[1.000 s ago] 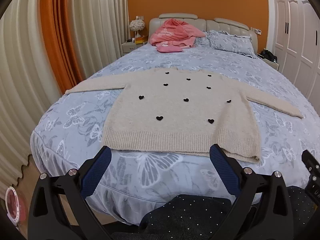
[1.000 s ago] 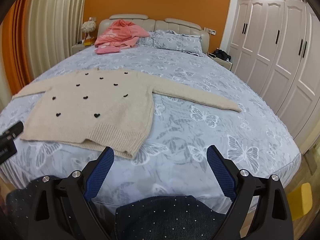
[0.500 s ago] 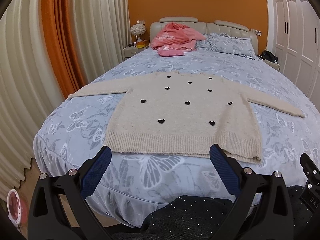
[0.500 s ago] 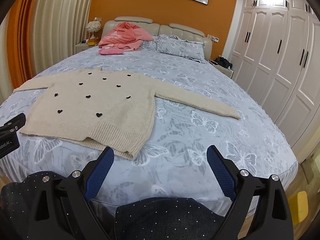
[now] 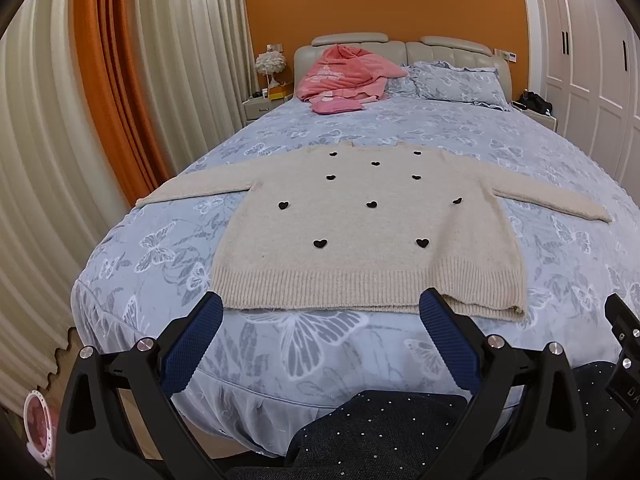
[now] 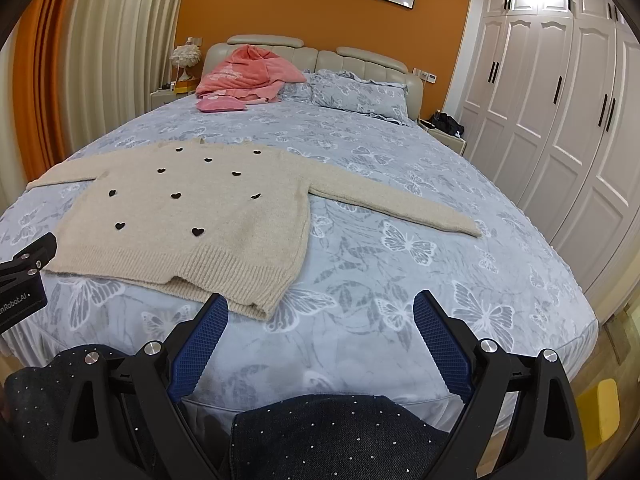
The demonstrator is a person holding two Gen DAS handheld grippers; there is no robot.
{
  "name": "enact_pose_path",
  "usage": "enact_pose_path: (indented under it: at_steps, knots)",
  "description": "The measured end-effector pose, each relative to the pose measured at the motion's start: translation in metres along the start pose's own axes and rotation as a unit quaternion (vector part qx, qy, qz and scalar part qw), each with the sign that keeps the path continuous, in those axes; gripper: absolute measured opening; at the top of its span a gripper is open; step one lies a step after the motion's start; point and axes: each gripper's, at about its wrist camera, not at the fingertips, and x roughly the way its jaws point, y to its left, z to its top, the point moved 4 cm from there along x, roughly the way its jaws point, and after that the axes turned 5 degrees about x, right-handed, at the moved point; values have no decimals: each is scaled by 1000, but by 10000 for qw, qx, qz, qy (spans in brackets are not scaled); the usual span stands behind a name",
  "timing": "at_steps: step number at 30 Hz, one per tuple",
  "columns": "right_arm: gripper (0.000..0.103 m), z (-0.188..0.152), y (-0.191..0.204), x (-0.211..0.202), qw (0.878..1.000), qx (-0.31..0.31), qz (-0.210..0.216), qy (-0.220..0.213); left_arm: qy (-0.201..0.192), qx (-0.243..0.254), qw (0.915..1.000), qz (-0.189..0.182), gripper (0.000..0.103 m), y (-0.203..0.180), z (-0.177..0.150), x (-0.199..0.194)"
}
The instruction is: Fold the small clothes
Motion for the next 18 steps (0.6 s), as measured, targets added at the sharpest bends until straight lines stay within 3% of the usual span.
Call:
enact_pose_path:
  at_steps: [18]
  knots:
    - [92,-1,-1,-1,10000,19,10,15,9,5,10000,5,96,-2,-1,0]
